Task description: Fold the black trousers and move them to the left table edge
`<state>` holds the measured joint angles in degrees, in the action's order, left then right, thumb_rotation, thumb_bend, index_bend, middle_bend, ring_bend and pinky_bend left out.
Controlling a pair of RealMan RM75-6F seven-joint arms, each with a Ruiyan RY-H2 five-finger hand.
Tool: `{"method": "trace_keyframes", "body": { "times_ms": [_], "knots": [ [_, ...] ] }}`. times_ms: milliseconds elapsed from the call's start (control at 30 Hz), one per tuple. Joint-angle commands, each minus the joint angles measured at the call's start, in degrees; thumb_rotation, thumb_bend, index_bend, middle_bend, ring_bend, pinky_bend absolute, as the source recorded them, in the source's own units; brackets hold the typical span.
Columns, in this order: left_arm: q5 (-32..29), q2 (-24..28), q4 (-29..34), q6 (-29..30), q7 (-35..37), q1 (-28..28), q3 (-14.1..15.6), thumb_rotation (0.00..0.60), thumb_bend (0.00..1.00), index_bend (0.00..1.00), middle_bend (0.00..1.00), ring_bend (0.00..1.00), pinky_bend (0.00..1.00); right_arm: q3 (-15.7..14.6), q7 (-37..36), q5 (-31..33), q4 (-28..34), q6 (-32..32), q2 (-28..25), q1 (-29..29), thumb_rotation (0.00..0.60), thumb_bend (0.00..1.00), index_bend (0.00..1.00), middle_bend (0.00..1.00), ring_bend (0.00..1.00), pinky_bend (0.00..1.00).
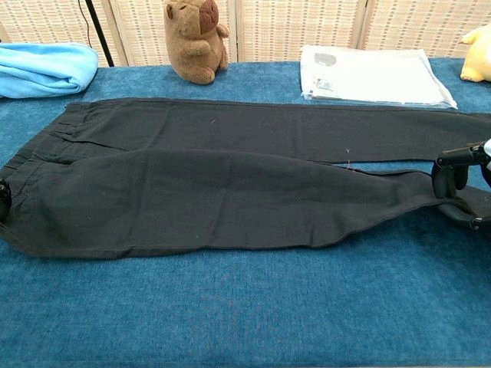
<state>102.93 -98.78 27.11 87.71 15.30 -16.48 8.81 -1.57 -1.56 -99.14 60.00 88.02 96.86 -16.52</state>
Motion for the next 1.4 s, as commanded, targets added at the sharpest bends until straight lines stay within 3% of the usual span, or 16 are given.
{"method": "trace_keyframes", "body": {
  "times_ms": [33, 300, 567, 767, 967, 1167, 1400],
  "knots": [
    [-0.3, 0.0, 0.2, -0.2, 0.3, -0.3, -0.2, 0.6, 0.47, 0.6, 0.52, 0.49, 0.44, 0.1, 0.0, 0.1, -0.2, 0.0, 0.0, 0.0, 0.6, 0.7, 0.6, 0.6, 0.54, 0.72],
    [-3.9, 3.1, 6.5, -1.4, 3.2, -3.0, -3.7, 0.6, 0.47, 0.66, 0.56, 0.51, 0.46, 1.9, 2.5, 0.0, -1.9, -1.0, -0.8, -2.2, 0.6, 0.7, 0.6, 0.6, 0.54, 0.72],
    [-10.1, 11.0, 22.2, -6.7, -0.1, -6.1, -9.2, 0.6, 0.46, 0.66, 0.56, 0.52, 0.47, 5.3, 6.2, 1.0, -1.2, -5.5, -4.4, -7.3, 0.6, 0.7, 0.6, 0.6, 0.54, 0.72],
    [-13.5, 16.2, 30.7, -12.0, -4.2, -8.4, -11.7, 0.6, 0.46, 0.67, 0.56, 0.52, 0.47, 6.8, 6.8, 2.6, -2.4, -10.2, -6.0, -10.5, 0.6, 0.7, 0.6, 0.6, 0.54, 0.72],
    [-17.6, 18.4, 34.7, -17.2, -8.9, -10.5, -14.1, 0.6, 0.46, 0.66, 0.56, 0.52, 0.48, 7.4, 5.3, 3.7, -6.4, -14.1, -5.9, -13.5, 0.6, 0.7, 0.61, 0.61, 0.54, 0.72],
    [-23.7, 17.1, 36.6, -24.7, -14.1, -14.4, -17.8, 0.6, 0.46, 0.67, 0.56, 0.52, 0.48, 9.8, 3.3, 6.4, -11.5, -19.1, -4.4, -18.2, 0.6, 0.71, 0.61, 0.61, 0.54, 0.72],
    [-29.4, 16.5, 37.5, -29.1, -18.0, -17.3, -21.1, 0.6, 0.45, 0.67, 0.56, 0.53, 0.48, 10.8, 2.0, 8.2, -14.8, -22.5, -2.8, -21.8, 0.6, 0.71, 0.61, 0.61, 0.54, 0.72]
  ]
}}
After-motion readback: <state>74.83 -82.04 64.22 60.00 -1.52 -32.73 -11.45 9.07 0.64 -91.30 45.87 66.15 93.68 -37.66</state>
